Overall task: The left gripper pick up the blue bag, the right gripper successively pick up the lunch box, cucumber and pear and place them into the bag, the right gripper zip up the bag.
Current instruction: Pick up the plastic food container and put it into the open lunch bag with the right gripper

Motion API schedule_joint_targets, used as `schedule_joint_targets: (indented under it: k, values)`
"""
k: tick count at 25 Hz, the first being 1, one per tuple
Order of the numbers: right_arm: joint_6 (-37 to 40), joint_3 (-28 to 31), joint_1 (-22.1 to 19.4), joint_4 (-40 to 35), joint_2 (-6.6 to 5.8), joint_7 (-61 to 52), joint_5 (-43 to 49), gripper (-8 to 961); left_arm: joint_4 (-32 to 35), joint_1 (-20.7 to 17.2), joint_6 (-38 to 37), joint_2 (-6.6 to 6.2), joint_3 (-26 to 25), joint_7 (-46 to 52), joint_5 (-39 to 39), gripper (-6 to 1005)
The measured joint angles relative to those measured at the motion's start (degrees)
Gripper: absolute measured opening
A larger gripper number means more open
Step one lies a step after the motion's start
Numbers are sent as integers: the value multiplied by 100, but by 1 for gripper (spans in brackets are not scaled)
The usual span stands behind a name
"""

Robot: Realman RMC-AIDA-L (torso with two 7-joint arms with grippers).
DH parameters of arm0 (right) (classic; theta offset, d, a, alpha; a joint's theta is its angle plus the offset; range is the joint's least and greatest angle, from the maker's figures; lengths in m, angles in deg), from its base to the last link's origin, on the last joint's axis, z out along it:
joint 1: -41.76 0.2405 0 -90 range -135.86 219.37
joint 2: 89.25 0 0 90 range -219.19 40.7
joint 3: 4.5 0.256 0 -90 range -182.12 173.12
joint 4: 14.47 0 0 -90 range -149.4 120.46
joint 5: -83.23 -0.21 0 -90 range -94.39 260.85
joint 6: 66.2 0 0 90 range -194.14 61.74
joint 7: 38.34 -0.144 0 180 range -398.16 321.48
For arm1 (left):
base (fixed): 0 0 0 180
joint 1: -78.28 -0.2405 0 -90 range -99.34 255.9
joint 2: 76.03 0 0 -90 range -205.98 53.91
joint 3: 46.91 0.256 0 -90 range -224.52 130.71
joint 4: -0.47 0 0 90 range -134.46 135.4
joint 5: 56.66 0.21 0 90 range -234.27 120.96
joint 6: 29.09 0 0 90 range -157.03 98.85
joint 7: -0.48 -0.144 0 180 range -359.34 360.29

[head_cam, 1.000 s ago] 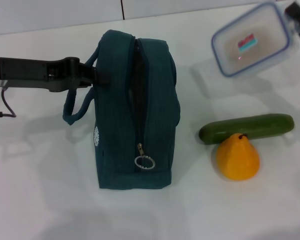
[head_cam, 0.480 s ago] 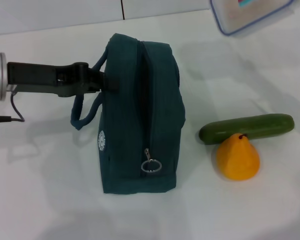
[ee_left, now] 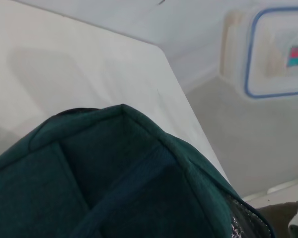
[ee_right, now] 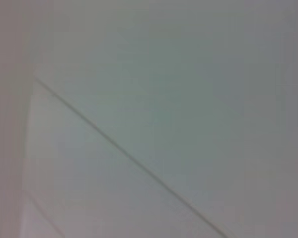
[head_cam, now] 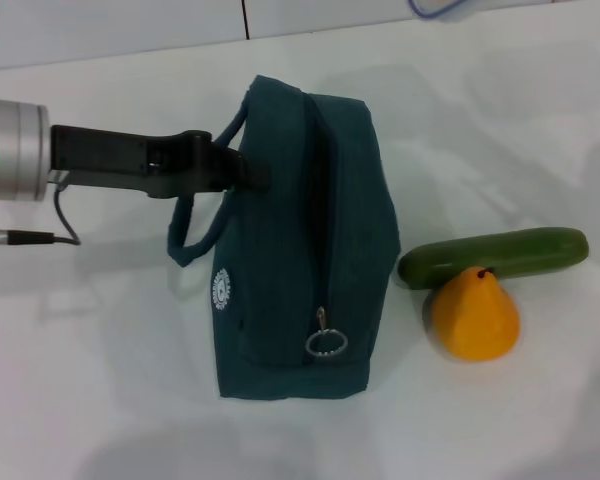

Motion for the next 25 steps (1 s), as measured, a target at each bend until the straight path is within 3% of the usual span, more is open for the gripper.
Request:
schedule_joint_targets:
  k: [7,12,25]
  values:
    - [160,-306,233,62,42,-11,-1,96,-185,184,134,8,-32,-31,-3,52]
    - [282,-589,310,119,78,-52,-39,96,-181,224,376,-57,-81,-35,-27,52]
    - [223,-1247,425,612,95,93,-28,96,-241,210,505,-67,-808,-141,-74,52]
